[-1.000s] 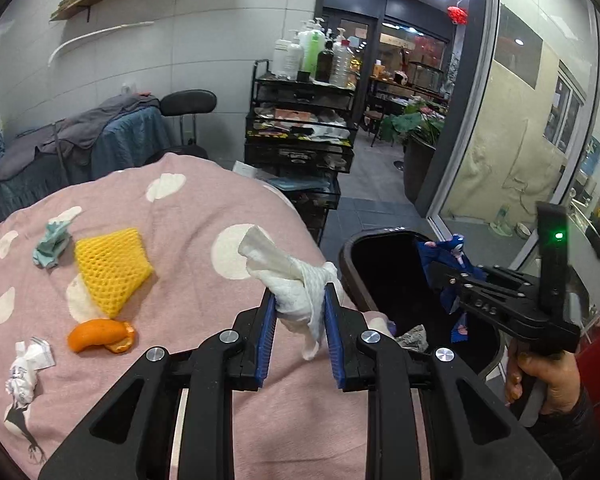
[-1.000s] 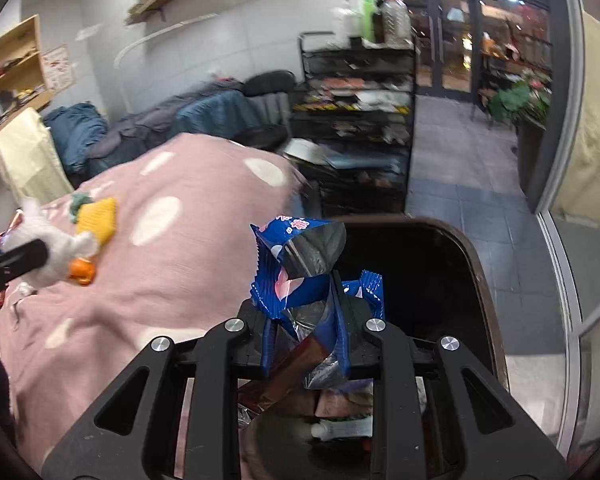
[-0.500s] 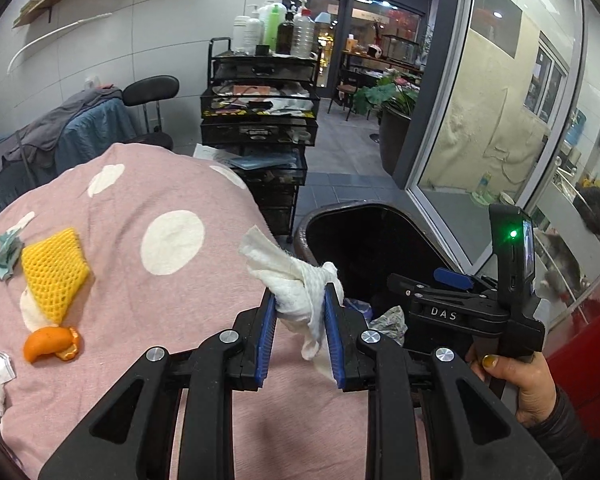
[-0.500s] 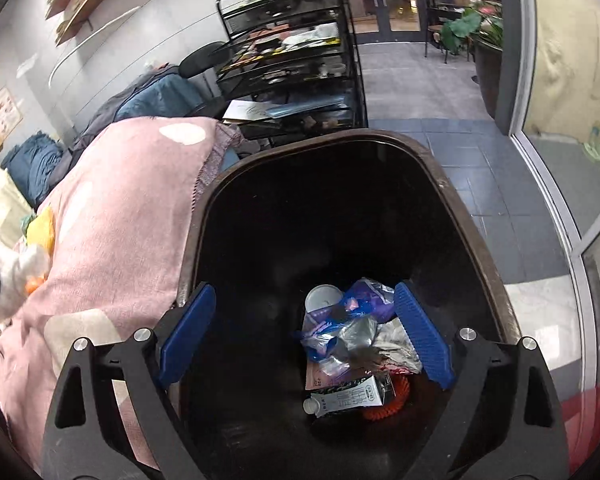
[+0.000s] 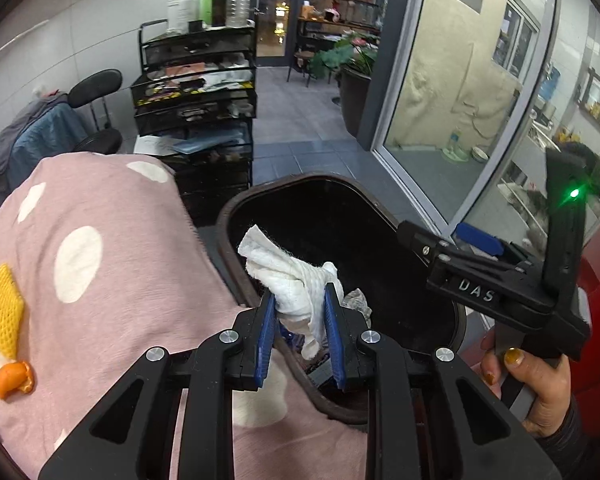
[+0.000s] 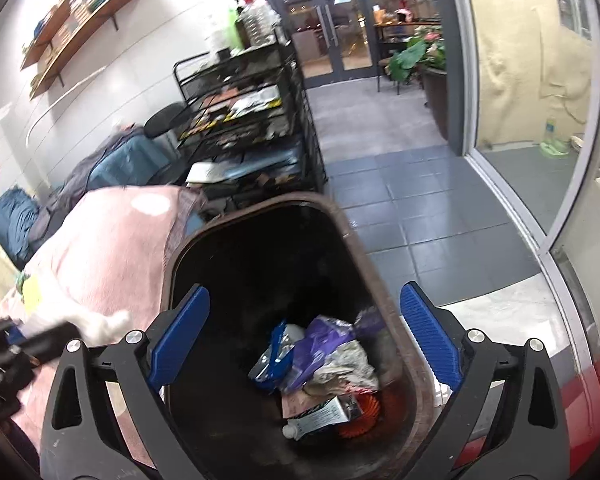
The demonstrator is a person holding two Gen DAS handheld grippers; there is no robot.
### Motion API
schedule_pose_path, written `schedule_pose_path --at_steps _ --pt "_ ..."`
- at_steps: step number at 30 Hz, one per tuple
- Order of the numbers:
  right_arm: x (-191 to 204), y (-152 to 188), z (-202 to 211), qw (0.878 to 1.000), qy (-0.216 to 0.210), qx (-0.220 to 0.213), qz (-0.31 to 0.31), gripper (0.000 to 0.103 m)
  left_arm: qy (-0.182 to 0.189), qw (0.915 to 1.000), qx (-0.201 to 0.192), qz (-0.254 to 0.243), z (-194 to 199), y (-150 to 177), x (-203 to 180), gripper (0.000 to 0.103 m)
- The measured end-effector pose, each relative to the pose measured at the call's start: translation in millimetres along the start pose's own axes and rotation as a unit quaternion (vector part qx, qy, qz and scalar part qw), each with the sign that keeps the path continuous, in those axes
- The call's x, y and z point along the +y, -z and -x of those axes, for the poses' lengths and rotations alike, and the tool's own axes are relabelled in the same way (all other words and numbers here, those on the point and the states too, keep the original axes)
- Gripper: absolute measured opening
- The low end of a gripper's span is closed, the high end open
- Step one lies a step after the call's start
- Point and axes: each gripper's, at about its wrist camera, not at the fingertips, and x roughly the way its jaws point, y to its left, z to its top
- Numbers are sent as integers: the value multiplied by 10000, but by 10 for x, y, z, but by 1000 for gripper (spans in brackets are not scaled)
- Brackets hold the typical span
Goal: Collect trash
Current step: 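Open the left gripper to drop the white tissue into the bin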
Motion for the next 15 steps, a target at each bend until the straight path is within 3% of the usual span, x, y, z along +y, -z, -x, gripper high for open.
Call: schedule_pose_path --at_steps 11,14,15 --pt "-283 -92 104 9993 237 -70 -264 95 -84 9989 276 -358 -281 -54 -241 25" --pt "-317 -93 109 9992 259 -66 -288 95 -107 9984 363 -414 -343 -35 -281 34" --pt "-325 -95 112 9992 271 -71 -289 95 -146 9982 384 -436 -364 -25 -285 44"
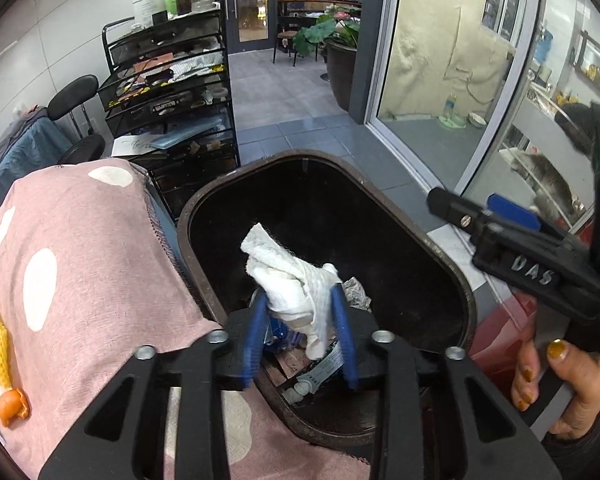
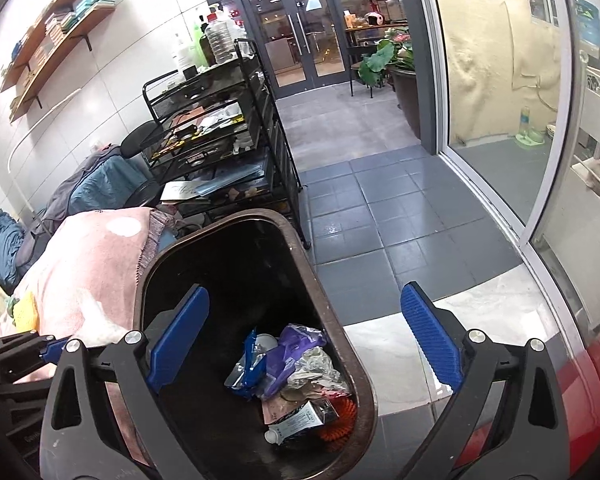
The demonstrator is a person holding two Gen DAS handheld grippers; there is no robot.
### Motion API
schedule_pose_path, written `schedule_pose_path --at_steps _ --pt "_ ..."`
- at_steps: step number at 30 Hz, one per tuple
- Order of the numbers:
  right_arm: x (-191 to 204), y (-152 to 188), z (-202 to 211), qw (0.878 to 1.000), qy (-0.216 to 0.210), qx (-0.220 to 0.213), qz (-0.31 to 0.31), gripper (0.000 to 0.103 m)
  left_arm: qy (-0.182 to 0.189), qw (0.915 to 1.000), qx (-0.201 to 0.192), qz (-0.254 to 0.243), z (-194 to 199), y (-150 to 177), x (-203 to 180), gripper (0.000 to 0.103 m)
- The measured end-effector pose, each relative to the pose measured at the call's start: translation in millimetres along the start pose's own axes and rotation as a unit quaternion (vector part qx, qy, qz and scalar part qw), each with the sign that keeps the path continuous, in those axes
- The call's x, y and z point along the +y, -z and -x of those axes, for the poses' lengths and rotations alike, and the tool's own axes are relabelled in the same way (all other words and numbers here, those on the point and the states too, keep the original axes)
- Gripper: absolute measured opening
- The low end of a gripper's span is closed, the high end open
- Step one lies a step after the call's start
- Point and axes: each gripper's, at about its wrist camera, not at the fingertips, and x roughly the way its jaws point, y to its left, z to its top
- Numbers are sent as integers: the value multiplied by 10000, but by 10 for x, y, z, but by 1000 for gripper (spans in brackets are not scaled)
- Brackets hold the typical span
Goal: Collect trash
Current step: 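Open the left gripper to drop the white tissue into the bin, then move both grippers back over the table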
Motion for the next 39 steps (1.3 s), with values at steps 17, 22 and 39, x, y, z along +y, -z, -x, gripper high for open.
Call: schedule_pose_path --at_steps 17,22,39 --pt "70 -16 166 9988 -210 -430 98 97 -211 9984 -523 1 168 39 8 89" --pt "227 -30 298 9958 -459 -736 307 97 -485 9931 -1071 33 537 103 88 92" --pt "1360 23 403 9770 -1596 -679 1240 97 -1399 9718 -1637 962 1303 710 908 95"
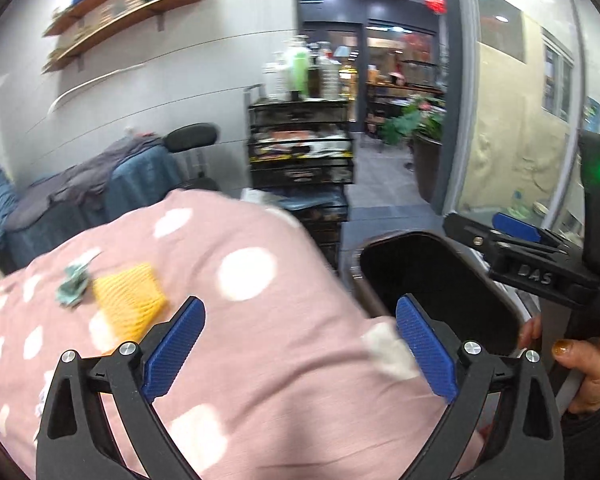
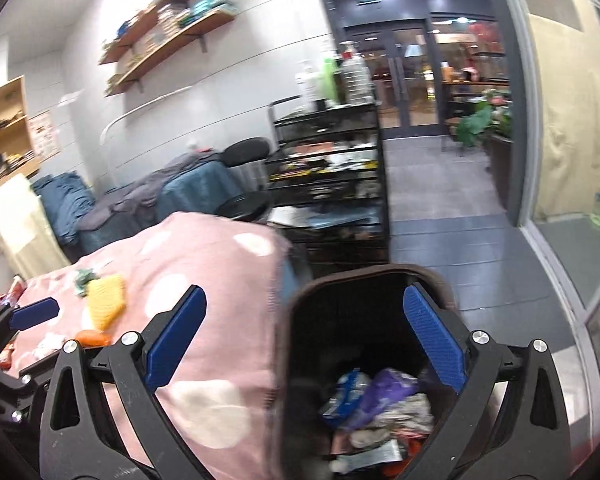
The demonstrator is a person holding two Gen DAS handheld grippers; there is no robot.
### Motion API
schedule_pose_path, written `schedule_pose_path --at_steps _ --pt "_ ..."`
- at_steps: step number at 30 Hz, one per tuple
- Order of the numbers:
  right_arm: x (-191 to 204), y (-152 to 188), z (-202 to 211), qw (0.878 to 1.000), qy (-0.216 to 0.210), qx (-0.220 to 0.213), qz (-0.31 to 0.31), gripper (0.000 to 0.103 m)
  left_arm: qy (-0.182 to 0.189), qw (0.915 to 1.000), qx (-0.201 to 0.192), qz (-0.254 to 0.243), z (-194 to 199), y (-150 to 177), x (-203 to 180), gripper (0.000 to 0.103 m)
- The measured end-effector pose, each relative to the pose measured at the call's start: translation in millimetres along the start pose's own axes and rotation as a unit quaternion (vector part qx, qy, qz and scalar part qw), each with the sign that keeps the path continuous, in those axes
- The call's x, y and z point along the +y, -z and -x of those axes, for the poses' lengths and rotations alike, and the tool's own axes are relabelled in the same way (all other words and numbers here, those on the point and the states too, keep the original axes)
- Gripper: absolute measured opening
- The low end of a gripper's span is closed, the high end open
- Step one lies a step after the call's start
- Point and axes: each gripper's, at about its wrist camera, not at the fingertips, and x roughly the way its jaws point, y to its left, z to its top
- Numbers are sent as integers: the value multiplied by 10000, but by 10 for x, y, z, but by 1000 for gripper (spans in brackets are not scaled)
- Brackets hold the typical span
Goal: Collect trash
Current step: 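Move both grippers back over the table, then grasp the white paper wrapper with the left gripper while the right grasps the orange peel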
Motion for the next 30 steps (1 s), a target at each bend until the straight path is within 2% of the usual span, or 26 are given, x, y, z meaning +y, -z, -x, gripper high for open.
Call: schedule_pose_path --at_steps 10,14,21,27,30 --pt "821 12 -299 9930 -1031 440 364 97 -780 9934 170 822 239 316 841 95" --pt "1176 51 -404 9874 -1353 641 516 97 -1091 9875 313 1091 331 519 1163 95" --pt "1750 207 -596 9739 -1685 1139 1008 97 -1682 9722 586 1523 478 828 1757 95" --pt "2103 324 -807 9586 -1917 1575 1396 97 -1702 9654 983 1714 380 929 2204 95" --pt "2256 388 -961 9452 -2168 1896 1537 97 -1475 9665 1203 1724 234 938 2329 94"
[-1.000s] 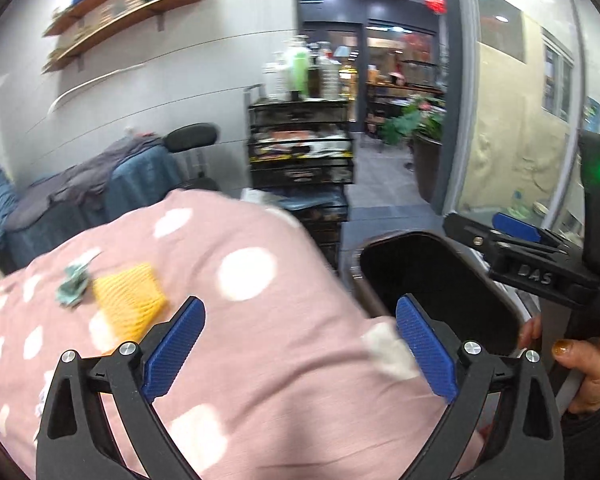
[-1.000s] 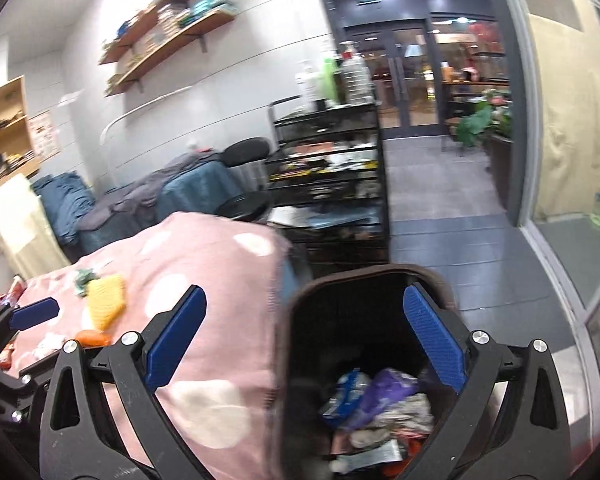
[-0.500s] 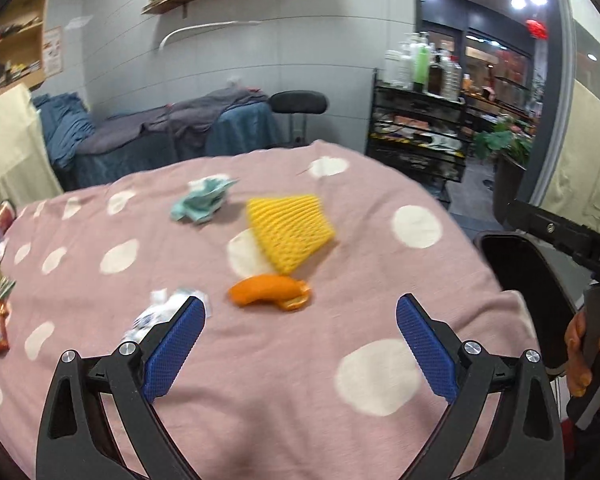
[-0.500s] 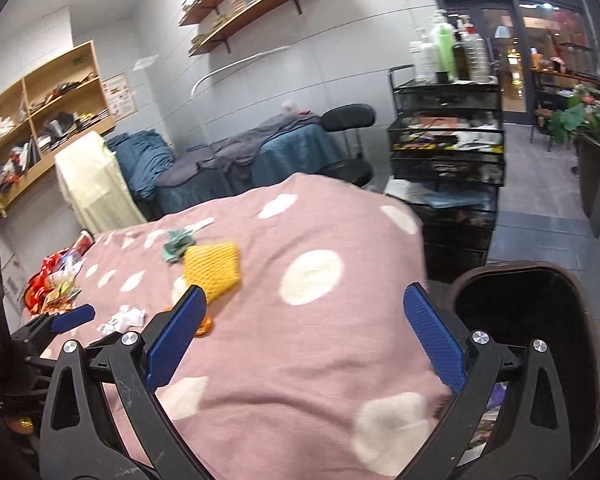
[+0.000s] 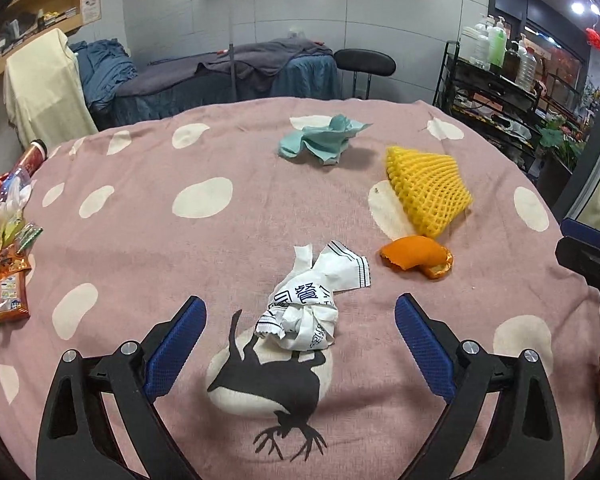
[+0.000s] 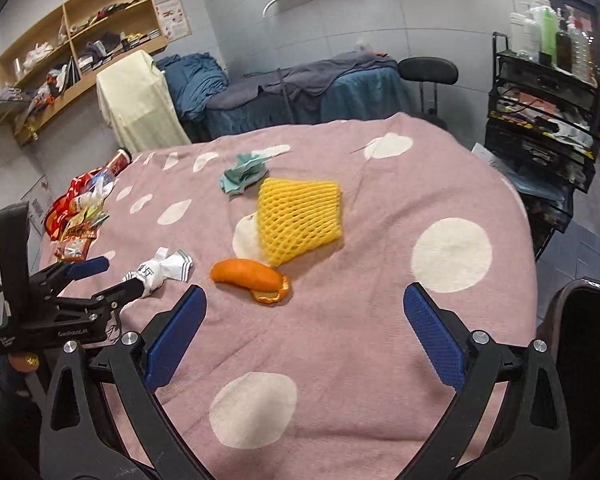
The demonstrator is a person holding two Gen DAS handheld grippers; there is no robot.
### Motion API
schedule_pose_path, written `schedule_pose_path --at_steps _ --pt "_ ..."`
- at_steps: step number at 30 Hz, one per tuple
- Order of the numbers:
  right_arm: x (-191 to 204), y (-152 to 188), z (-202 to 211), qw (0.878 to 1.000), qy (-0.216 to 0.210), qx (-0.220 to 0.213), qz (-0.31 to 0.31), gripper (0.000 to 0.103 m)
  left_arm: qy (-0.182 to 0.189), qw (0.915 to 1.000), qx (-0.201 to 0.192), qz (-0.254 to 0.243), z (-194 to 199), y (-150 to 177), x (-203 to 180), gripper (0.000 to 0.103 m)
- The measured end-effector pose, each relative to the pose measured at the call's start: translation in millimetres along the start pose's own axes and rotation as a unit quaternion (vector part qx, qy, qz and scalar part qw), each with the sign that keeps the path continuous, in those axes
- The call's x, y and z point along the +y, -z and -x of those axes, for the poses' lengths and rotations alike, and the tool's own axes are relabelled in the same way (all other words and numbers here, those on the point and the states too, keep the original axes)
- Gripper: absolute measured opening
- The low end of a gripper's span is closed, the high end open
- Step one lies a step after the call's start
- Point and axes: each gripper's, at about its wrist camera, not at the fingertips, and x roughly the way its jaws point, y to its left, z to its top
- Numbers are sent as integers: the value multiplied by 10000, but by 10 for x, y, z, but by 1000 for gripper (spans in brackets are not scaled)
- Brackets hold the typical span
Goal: Collect trash
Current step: 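Grasp the white paper wrapper with the left gripper while the right grasps the orange peel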
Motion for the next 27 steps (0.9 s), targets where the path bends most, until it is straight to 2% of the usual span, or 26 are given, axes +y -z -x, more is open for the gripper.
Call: schedule_pose_path --at_steps 2,3,4,5,8,12,15,17,18,20,22,23,27 --pt "58 -30 -150 9995 -200 205 97 97 85 9997 226 -105 -150 -30 -21 91" --pt "93 -45 -236 9987 -323 352 170 97 70 9994 322 -136 -212 -31 -28 84" --pt "131 -57 -321 9975 -421 504 251 97 67 9989 448 -148 -272 -30 -34 71" --pt "164 -67 -388 9963 -479 631 327 97 91 9982 579 -124 -328 -24 -25 63" --pt "306 -94 -633 9915 -392 1051 658 97 69 9985 527 -103 -285 -3 -8 38" --pt "389 -164 -938 9841 -418 1515 833 96 149 9993 316 141 -139 6 71 35" --pt "396 -207 -1157 9796 -284 1779 894 84 78 9997 151 197 -37 26 80 35" --pt "398 -208 -1312 9758 -338 1980 863 81 119 9996 93 241 11 43 78 34" --pt "390 -209 -1369 9750 -363 2035 822 77 148 9995 82 262 27 49 73 35" --pt "394 -211 -1459 9750 -377 2054 759 75 157 9995 69 280 37 68 57 35" --pt "448 -209 -1468 9759 -326 1976 865 62 154 9994 87 286 27 86 44 35" --pt "469 -208 -1472 9750 -367 1982 934 45 166 9993 98 305 20 95 41 35" --pt "567 -202 -1362 9767 -384 1727 1218 32 148 9994 96 309 36 123 16 35"
